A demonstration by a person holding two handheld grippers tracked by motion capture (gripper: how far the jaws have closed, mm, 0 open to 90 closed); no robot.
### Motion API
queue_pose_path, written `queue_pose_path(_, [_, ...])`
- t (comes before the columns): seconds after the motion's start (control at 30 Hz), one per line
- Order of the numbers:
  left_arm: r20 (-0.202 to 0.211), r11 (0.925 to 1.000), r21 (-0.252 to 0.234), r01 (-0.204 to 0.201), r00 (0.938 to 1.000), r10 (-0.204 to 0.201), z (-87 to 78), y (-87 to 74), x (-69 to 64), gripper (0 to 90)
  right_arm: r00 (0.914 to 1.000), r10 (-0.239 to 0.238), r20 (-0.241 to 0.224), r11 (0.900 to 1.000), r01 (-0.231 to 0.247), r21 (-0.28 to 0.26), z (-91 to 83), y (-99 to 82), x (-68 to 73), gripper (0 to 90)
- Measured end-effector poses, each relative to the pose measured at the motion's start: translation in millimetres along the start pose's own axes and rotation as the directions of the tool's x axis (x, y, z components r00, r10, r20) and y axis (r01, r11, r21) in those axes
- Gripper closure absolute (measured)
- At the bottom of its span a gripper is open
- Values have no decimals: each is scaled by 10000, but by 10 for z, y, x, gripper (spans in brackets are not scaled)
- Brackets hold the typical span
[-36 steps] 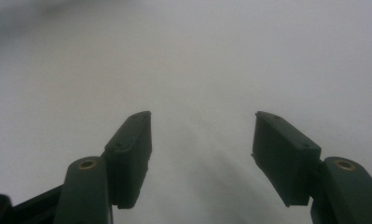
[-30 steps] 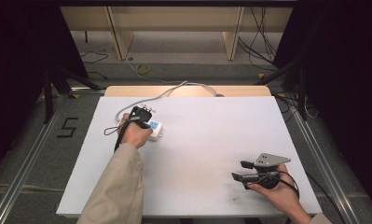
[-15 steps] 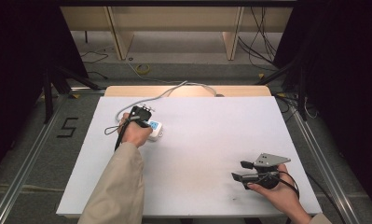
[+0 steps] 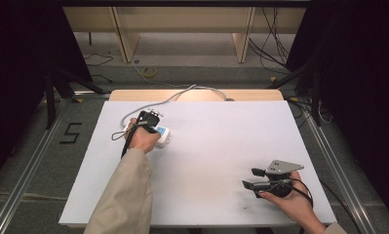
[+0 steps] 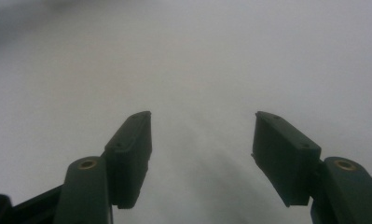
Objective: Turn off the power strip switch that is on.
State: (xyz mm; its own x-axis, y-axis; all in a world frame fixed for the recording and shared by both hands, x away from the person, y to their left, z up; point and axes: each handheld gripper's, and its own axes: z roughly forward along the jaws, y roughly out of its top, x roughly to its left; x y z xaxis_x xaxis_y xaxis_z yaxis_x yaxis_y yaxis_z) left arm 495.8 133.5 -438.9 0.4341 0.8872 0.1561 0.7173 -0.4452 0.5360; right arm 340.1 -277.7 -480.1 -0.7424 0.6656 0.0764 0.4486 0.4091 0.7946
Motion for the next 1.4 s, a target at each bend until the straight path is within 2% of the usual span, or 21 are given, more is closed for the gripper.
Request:
queue_pose_path(0.1, [2,10000,-16,72,10000,-72,12,1,-4,899,10000,-4,-6,10000,4,-10,0,0,0,384])
queue_pose_path(0.8, [42,9998,142,-163,9999,162,33,64,-50,899,10000,-7,1,10000,7,-2,-2,0,0,384])
queue_pose_path(0.97, [-42,9987,384,-320,9995,322,51,54,-48,899,10000,-6,1,10000,6,4,-3,-1,-2,384])
queue_pose_path(1.4, [77,9990,369,-251,9997,248,87,48,-62,899,10000,-14,24,10000,14,-41,-6,0,-7,384])
